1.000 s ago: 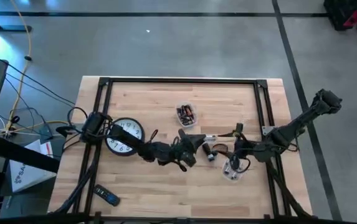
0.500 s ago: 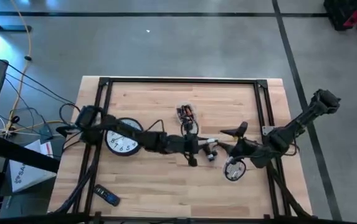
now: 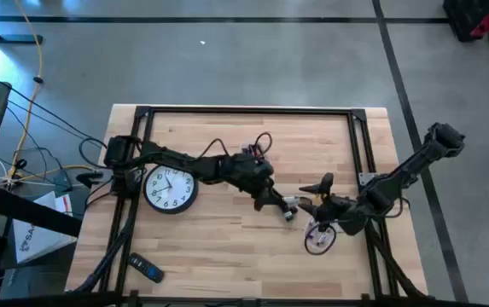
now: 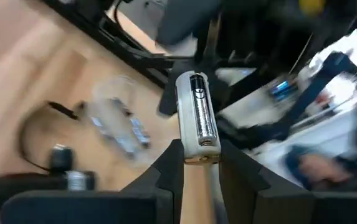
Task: Insert battery
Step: Insert the battery holder into the black flashlight
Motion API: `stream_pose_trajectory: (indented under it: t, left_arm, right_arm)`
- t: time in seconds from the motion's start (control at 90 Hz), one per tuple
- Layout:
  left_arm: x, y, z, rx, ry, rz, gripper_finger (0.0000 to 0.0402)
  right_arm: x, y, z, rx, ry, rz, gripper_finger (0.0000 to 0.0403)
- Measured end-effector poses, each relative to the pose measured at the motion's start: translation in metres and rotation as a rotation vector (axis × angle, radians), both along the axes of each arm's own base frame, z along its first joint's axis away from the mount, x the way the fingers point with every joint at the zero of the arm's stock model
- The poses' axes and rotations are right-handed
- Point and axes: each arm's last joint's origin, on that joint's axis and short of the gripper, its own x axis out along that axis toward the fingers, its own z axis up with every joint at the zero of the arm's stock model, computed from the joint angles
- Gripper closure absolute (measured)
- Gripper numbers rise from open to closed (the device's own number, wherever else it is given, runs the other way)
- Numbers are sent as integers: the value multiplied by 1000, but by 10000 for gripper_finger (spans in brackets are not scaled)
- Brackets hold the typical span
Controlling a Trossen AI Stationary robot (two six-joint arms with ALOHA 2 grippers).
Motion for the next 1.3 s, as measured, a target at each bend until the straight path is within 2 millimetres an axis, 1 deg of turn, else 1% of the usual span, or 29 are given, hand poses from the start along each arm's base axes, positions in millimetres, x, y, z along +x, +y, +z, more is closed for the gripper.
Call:
stream_pose_trajectory:
  t: [0.133,0.278,0.333,0.433,0.567,0.678,0.889,1.0,1.089,1.167,1.3]
  left_arm:
    - [0,12,3,-203,54,6,346]
    - [1,17,9,-376,76,54,346]
    - [2,18,9,-420,74,76,346]
    - [3,19,14,-463,36,116,346]
    - [3,16,17,-486,11,116,346]
    - [3,13,18,-482,2,118,346]
    - [3,6,17,-447,-13,143,346]
    - [4,4,17,-431,-20,158,346]
    - [4,5,17,-426,-28,183,346]
    - [4,5,17,-414,-32,191,346]
    - [4,3,17,-401,-39,195,346]
  right_arm:
    - [6,10,-9,-99,4,13,155]
    - [5,15,-7,-300,-71,-116,155]
    - [2,16,-6,-373,-80,-148,155]
    - [1,20,-3,-440,-75,-138,155]
    - [0,24,0,-489,-74,-125,155]
    - [0,24,4,-537,-83,-175,155]
    - [1,26,9,-489,-136,-210,155]
    - [1,29,11,-479,-141,-185,155]
    - [2,30,12,-486,-125,-132,155]
    - [6,27,11,-485,-110,-114,155]
    - [14,17,11,-493,-93,-155,155]
